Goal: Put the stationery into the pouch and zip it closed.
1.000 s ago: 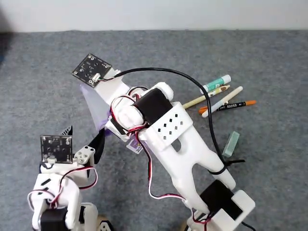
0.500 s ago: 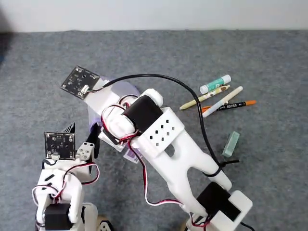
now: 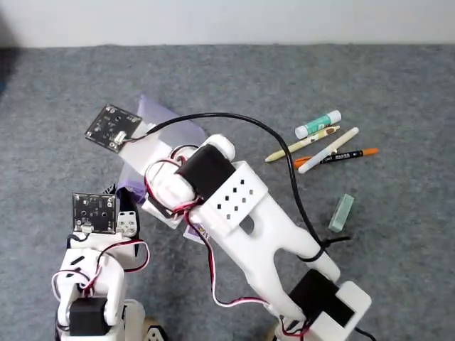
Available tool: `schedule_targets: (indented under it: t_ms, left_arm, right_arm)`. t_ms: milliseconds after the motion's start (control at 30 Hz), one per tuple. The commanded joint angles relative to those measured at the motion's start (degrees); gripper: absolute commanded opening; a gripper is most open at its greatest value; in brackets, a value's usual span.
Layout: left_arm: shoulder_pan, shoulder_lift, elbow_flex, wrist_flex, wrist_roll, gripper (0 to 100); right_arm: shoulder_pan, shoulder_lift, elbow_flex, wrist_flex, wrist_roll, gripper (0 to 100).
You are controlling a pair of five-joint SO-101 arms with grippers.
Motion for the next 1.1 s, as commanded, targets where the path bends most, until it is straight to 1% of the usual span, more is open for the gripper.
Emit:
schedule_targets:
  t_ms: [0, 133, 300, 567, 733, 867, 1000, 1067]
  left_arm:
    - [-0.7, -0.26, 0.13, -0.18, -0.79, 1]
    - [-0.79, -0.26, 0.13, 2.29, -0.79, 1]
    - [-4.84, -0.26, 0.13, 3.6, -0.7, 1]
    - [-5.54, -0.09, 0.13, 3.52, -0.7, 1]
    - [-5.54, 0.0, 0.22, 3.6, -0.7, 1]
    - [-5.54, 0.0, 0.22, 3.6, -0.7, 1]
    - [-5.19, -0.26, -0.04, 3.52, -0.7, 1]
    - [-2.81, -0.26, -0.22, 3.43, -0.7, 2]
  right_arm:
    - [3.65, -4.09, 0.44, 2.51, -0.44, 0.8]
    - [7.34, -9.45, 8.88, 2.51, -0.26, 0.8]
    - [11.47, -19.47, 20.4, 1.89, -0.18, 0.8]
    - [14.9, -30.64, 30.68, 1.8, -0.18, 0.8]
    - [19.56, -35.03, 33.93, 1.8, -0.09, 0.8]
    - [23.08, -37.85, 34.99, 1.8, 4.22, 0.8]
    - [23.34, -38.64, 35.08, 1.36, 5.01, 0.8]
    - [23.25, -38.81, 35.08, -0.22, 5.01, 0.8]
